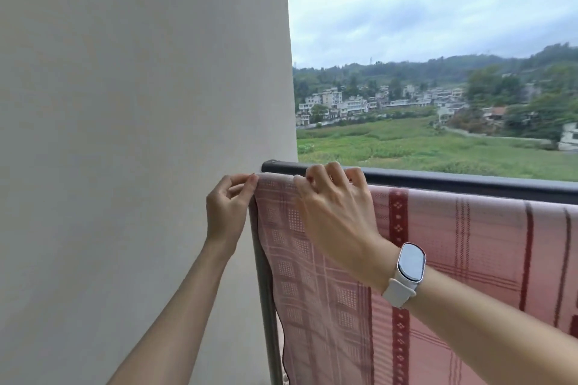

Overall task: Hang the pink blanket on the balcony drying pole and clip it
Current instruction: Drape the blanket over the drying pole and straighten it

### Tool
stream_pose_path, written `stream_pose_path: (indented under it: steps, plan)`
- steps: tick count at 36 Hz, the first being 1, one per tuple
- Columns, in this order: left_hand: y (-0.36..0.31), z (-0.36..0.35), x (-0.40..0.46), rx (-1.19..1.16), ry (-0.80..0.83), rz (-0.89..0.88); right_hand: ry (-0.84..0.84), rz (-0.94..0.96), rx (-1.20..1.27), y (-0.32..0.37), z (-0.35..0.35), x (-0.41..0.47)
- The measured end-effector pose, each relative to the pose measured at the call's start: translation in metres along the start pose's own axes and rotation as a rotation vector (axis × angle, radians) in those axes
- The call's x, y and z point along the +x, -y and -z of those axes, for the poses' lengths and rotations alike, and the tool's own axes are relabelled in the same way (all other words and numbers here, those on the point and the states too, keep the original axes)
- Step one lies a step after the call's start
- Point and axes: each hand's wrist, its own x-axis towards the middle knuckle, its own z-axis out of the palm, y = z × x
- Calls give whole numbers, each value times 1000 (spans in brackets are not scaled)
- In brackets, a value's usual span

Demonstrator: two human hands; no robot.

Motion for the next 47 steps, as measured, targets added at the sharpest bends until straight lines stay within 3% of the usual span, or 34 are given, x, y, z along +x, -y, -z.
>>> stream_pose_path:
  steps: [7,15,22,24,28,34,36,41,47]
  plan:
    - [5,-8,12,-15,12,-128,-6,-154,30,15,-6,15]
    - [13,9,41,-56,219,-151,-31,-262,22,46,1,34]
    - [13,34,73,-119,147,-208,-55,-259,13,77,-10,62]
    - [24,38,71,-183,244,-123,10,-263,-8,78,-18,57]
    - [58,45,50,-359,635,122,80,-230,-23,75,-25,34]
    - [83,50,26,-320,917,164,11,-92,-10,79,-29,2]
    - [87,49,17,-290,889,182,18,-66,15,87,-31,-16]
    - [100,50,7,-330,640,231,188,-146,122,112,-47,-74]
    - [91,71,6,-313,550,66,306,-247,165,133,-64,-108]
